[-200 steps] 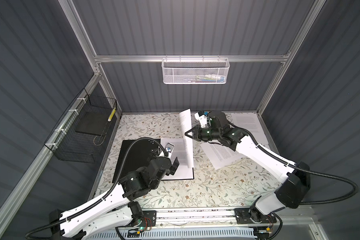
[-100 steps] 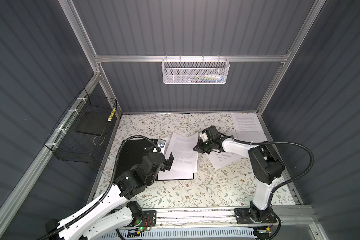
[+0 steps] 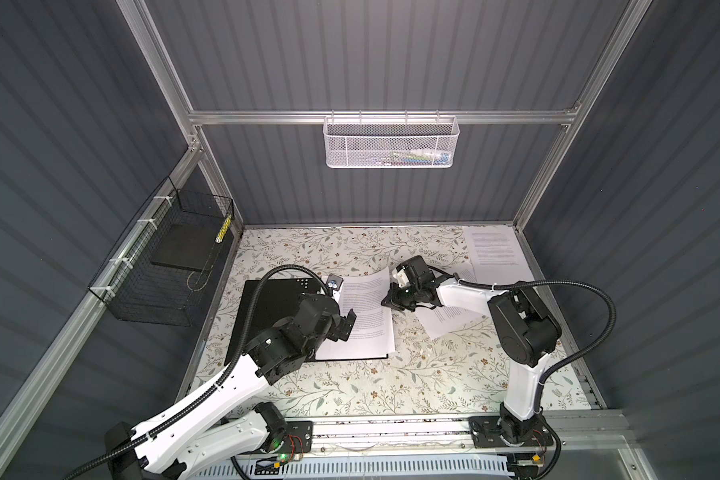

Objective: Put the files into the folder
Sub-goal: 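Lower the held sheet onto the folder stack with the right gripper, then hold the sheet edge down on the folder stack with the right gripper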

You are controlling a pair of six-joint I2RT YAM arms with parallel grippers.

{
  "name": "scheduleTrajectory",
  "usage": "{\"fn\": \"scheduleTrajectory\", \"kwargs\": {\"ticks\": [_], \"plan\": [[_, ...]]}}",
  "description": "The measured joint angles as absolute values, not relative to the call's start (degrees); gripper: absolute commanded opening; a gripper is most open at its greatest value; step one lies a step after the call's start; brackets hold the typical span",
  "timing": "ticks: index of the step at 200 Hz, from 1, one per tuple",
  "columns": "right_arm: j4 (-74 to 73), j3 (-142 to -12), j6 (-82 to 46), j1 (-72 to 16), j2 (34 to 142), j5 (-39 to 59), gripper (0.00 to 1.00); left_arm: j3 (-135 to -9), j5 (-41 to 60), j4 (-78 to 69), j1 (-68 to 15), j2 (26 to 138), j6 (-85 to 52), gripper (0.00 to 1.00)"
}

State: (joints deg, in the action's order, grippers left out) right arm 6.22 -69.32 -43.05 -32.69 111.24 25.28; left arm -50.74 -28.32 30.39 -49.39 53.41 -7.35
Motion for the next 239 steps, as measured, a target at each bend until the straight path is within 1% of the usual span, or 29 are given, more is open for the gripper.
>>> {"fn": "scheduleTrajectory", "kwargs": {"ticks": [34,84,239], "plan": [[6.37,-73.12,-43.03,-33.34,113.75,25.54,0.0,-50.74,-27.29,30.74,-48.95,53.39,-7.35,1.0],[7.25,-74.72,-43.0,-34.46,116.22,25.93,0.0,-50.85,-26.04,30.94,-48.25,55.07,-7.55,1.0],[7.29,-76.25,-43.03,-35.48,116.68,26.65,0.0,-51.09,-23.42,31.31,-46.78,56.07,-7.75,1.0]]}}
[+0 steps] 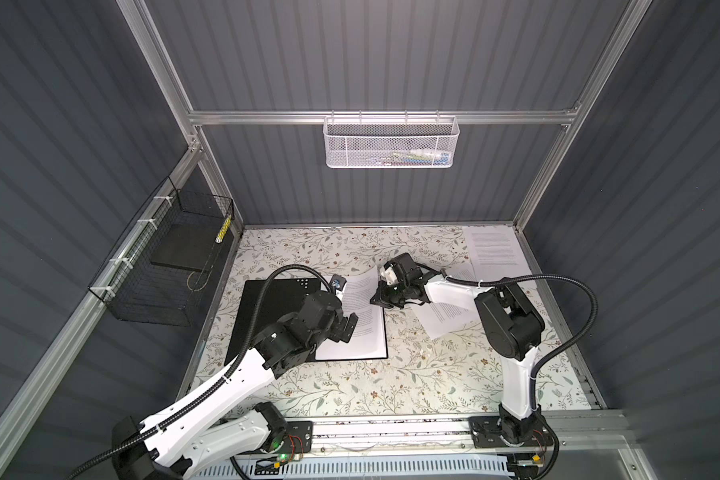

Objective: Put the files into the folder
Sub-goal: 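Hold the sheet edge down on the folder stack with the right gripper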

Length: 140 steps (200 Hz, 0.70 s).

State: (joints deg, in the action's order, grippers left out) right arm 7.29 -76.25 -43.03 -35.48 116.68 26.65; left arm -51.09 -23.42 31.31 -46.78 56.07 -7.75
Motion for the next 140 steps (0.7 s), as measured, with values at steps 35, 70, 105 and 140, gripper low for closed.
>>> {"fn": "scheduleTrajectory", "kwargs": {"ticks": [35,70,105,140], "plan": [[7.22,-76.71,-43.09,-35.9,117.05,26.81,0.0,-51.18,-23.0,31.31,-46.48,56.07,-7.77,1.0],[7.25,-76.71,-43.48,-36.23,117.49,26.81,0.0,-51.29,-22.57,31.29,-46.37,56.27,-7.77,1.0],[7.07,-76.71,-43.9,-36.38,117.49,26.81,0.0,-51.33,-22.17,31.31,-46.02,56.29,-7.77,1.0],[6.85,-76.71,-44.6,-36.62,117.51,26.81,0.0,-51.37,-21.76,31.31,-46.0,56.53,-7.79,1.0]]}}
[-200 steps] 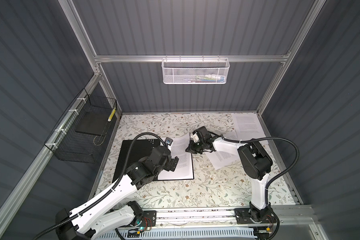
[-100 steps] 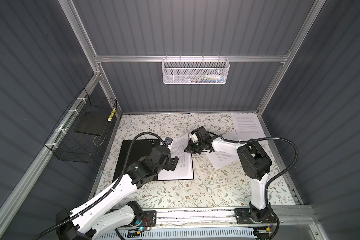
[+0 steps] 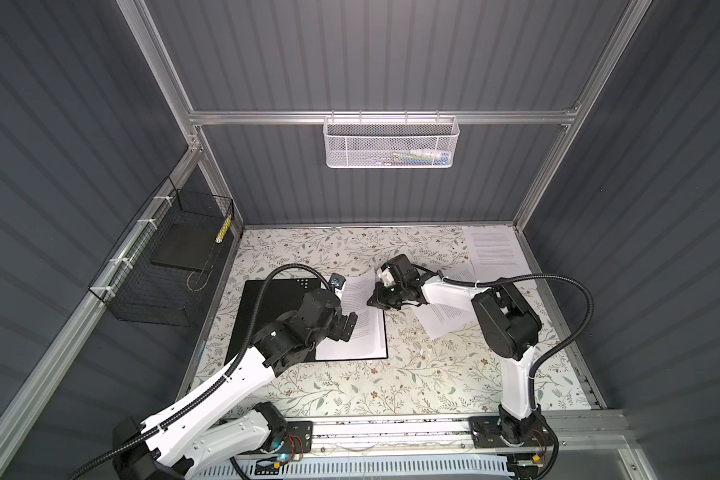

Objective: Put the files into the folder
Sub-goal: 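Hold the sheet edge down on the folder stack with the right gripper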

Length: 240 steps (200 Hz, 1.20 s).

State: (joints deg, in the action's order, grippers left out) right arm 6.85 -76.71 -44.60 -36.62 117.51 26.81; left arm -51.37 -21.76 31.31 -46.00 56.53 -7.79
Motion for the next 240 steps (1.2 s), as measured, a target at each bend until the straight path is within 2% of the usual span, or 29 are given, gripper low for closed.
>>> {"fn": "scheduleTrajectory", "kwargs": {"ticks": [137,189,240], "plan": [[5.85,-76.71,-46.02,-36.86,117.51,26.81,0.0,-51.37,-20.84,31.31,-45.58,56.9,-8.14,1.0],[5.54,-76.71,-46.22,-36.88,117.51,26.81,0.04,-51.37,-20.62,31.31,-45.28,56.93,-8.14,1.0],[5.32,-76.66,-46.59,-37.04,117.51,26.81,0.13,-51.37,-20.25,31.29,-45.28,57.04,-8.14,1.0]]}}
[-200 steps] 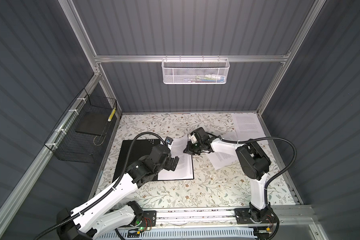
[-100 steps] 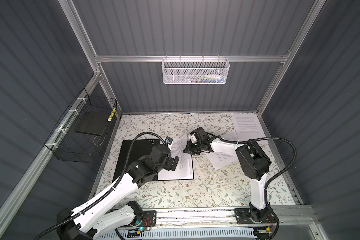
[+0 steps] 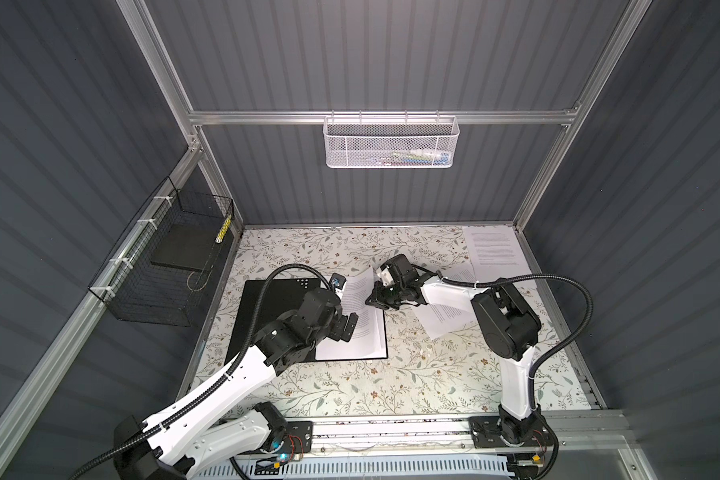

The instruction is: Put the files into the folder

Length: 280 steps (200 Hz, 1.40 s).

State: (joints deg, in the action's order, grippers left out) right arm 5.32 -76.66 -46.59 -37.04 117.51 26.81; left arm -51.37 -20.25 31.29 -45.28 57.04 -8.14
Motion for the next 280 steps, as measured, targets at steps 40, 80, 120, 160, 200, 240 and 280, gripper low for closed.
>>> {"fn": "scheduleTrajectory", "kwargs": {"ticks": [40,80,120,160,200,240,280], "plan": [[5.13,-76.51,-47.24,-37.28,117.51,26.81,0.2,-51.37,-19.84,31.31,-45.28,57.56,-8.16,1.0],[5.13,-76.51,-47.51,-37.3,117.51,26.79,0.24,-51.4,-19.81,31.31,-45.25,57.56,-8.14,1.0],[5.74,-76.44,-47.2,-37.3,117.49,25.67,0.46,-51.37,-19.79,31.31,-45.25,57.56,-8.14,1.0],[10.68,-76.07,-45.43,-37.34,116.07,19.88,0.85,-51.4,-19.57,31.31,-45.08,57.56,-8.16,1.0],[16.08,-71.83,-41.5,-36.6,105.38,10.35,0.99,-51.4,-19.4,31.31,-44.88,57.56,-8.16,1.0],[15.53,-61.84,-39.59,-27.51,96.25,9.19,0.99,-51.4,-18.74,31.29,-44.73,57.56,-8.14,1.0],[16.99,-55.92,-38.48,-20.82,96.79,9.04,0.99,-51.44,-16.97,31.22,-44.27,58.24,-8.16,1.0]]}}
